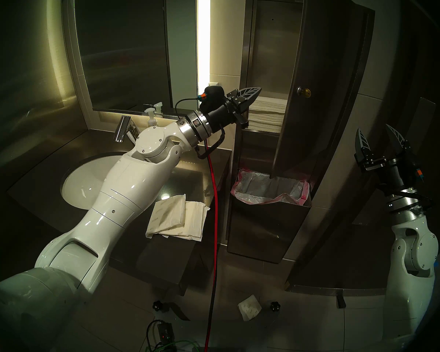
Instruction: Twist key and open towel dispenser
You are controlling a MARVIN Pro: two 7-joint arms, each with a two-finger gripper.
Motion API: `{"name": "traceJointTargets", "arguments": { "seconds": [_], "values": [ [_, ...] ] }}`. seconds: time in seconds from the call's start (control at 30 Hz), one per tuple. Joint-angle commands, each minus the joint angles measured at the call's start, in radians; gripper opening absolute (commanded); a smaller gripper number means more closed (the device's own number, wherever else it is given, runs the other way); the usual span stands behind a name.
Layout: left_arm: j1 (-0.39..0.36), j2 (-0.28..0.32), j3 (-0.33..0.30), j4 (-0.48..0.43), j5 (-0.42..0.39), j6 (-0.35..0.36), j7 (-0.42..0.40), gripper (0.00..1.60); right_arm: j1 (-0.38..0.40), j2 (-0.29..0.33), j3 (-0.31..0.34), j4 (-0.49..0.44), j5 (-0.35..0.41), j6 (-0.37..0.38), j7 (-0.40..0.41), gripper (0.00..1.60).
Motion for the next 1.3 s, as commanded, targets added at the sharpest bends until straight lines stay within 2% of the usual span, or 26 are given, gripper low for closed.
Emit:
{"name": "traceJointTargets", "arguments": {
  "seconds": [0.0, 0.3, 0.5, 0.8, 0.83, 0.87, 0.9, 1.07, 1.27],
  "values": [
    [-0.028, -0.029, -0.005, 0.003, -0.011, -0.003, 0.006, 0.00, 0.003, 0.002, 0.000, -0.011, -0.002, -0.001, -0.001, 1.60],
    [-0.031, -0.034, 0.032, -0.019, -0.020, 0.019, -0.037, 0.00, 0.003, 0.002, 0.000, -0.011, -0.002, -0.001, -0.001, 1.60],
    [-0.007, -0.030, 0.070, -0.052, -0.029, 0.043, -0.073, 0.00, 0.003, 0.002, 0.000, -0.011, -0.002, -0.001, -0.001, 1.60],
    [-0.011, -0.047, 0.060, -0.032, -0.055, 0.054, -0.067, 0.00, 0.003, 0.002, 0.000, -0.011, -0.002, -0.001, -0.001, 1.60],
    [-0.004, -0.054, 0.048, -0.033, -0.075, 0.076, -0.046, 0.00, 0.003, 0.002, 0.000, -0.011, -0.002, -0.001, -0.001, 1.60],
    [0.010, -0.071, 0.024, -0.035, -0.127, 0.126, -0.014, 0.00, 0.003, 0.002, 0.000, -0.010, -0.002, -0.001, -0.001, 1.60],
    [0.018, -0.092, 0.000, -0.027, -0.165, 0.146, 0.013, 0.00, 0.003, 0.002, 0.000, -0.010, -0.001, -0.001, -0.001, 1.60],
    [0.013, -0.128, -0.074, 0.001, -0.262, 0.194, 0.088, 0.00, 0.004, 0.002, 0.000, -0.010, -0.001, -0.002, 0.000, 1.60],
    [0.019, -0.114, -0.066, -0.048, -0.310, 0.259, 0.065, 0.00, 0.003, 0.002, 0.000, -0.011, -0.002, -0.001, -0.001, 1.60]
  ]
}}
